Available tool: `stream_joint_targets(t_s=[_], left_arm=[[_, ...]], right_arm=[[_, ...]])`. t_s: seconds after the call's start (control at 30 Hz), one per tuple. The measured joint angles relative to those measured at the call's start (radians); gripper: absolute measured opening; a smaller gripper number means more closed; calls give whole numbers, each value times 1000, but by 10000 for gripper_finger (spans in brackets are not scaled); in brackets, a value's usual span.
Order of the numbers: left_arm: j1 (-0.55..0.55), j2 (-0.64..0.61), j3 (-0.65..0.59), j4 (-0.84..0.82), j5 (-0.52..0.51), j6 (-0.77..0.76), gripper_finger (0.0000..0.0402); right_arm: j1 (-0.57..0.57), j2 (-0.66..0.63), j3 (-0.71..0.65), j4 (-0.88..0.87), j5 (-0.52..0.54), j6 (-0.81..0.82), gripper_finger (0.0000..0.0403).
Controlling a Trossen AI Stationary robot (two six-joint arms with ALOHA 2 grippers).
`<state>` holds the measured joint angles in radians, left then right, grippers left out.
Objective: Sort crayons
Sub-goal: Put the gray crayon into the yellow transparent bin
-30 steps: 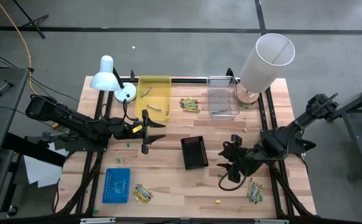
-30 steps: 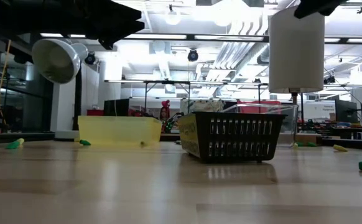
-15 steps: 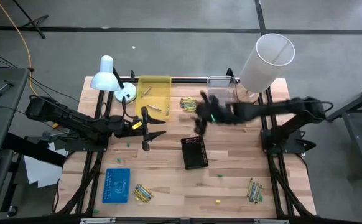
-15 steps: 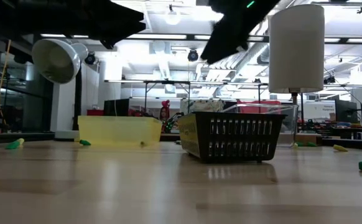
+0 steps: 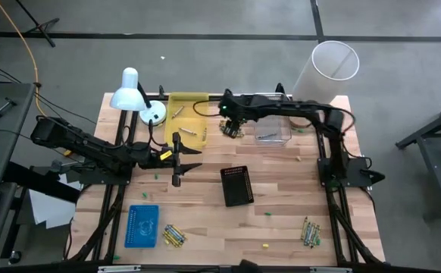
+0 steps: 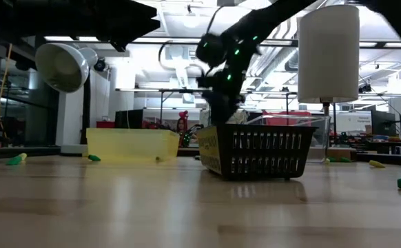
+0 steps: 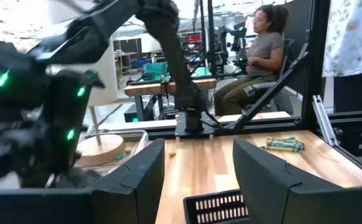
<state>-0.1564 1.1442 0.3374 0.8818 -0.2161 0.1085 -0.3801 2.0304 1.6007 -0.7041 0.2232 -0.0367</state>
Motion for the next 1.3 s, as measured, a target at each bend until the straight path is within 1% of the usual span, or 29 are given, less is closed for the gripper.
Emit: stream_joint_targets(t_s=[0.07, 0.17, 0.3, 0.4, 0.47, 0.67, 0.83, 1.1, 1.23, 1.3], left_arm=[[-6, 0, 0, 0, 0, 0, 174], [-17, 0, 0, 0, 0, 0, 174], [-30, 0, 0, 4, 0, 0, 174], [-30, 0, 0, 8, 0, 0, 174], [-30, 0, 0, 12, -2, 0, 174], [-30, 0, 0, 14, -3, 0, 174], [-30, 0, 0, 14, -3, 0, 174], [-34, 0, 0, 14, -4, -9, 174], [-43, 0, 0, 11, -9, -4, 174], [-43, 0, 0, 0, -53, 6, 174]], right_arm=[[0, 46, 34, -33, 6, -41, 200], [4, 83, 41, -31, -22, -117, 200], [6, 106, 41, -18, -13, -161, 200], [4, 109, 40, 29, -9, -171, 196], [1, 110, 40, 36, -6, -174, 184], [-7, 110, 40, 46, -17, -159, 128], [-26, 110, 40, 43, -83, -122, 105], [-32, 110, 40, 34, -97, -103, 103], [-32, 101, 40, 28, -97, -159, 103], [-37, 93, 40, 28, -97, -194, 103]])
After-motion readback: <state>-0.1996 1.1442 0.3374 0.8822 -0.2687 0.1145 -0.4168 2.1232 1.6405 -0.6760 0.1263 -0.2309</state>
